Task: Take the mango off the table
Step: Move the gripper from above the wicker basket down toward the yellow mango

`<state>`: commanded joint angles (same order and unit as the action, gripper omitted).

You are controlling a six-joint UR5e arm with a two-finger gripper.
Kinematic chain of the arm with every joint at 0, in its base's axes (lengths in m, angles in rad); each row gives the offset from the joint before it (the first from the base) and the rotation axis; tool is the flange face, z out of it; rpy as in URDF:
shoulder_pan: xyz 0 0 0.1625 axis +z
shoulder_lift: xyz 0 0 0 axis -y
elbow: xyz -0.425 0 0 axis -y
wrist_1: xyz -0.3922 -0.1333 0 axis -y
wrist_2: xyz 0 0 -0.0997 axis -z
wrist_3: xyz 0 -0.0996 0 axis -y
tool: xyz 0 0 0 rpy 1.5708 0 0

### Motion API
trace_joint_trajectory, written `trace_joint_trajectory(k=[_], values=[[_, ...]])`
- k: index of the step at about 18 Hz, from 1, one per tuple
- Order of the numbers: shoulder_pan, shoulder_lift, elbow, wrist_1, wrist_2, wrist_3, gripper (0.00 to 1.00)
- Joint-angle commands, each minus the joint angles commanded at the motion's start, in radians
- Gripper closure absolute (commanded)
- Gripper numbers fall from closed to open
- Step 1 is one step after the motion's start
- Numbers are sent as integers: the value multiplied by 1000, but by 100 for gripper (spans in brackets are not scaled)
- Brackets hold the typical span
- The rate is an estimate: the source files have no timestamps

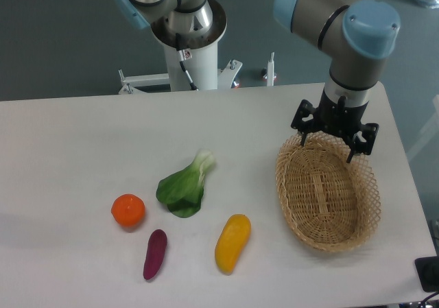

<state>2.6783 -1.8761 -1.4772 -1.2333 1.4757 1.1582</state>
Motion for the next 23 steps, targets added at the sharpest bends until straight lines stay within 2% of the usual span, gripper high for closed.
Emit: trace_joint_trajectory(k=[3, 6, 9, 11, 13, 15, 19, 23], values=[[-8, -3, 0, 31, 3, -2, 0], [-23, -3, -20, 41, 2, -29, 0], [-47, -28, -17, 41, 0, -49, 0], [-84, -73, -15, 98, -2, -154, 0], [-121, -118, -18, 200, -6, -214, 0], [-152, -167, -20, 303, -2, -338, 0], [-179, -189, -28, 321, -11, -400, 0], [-236, -242, -43, 324, 3, -486, 0]])
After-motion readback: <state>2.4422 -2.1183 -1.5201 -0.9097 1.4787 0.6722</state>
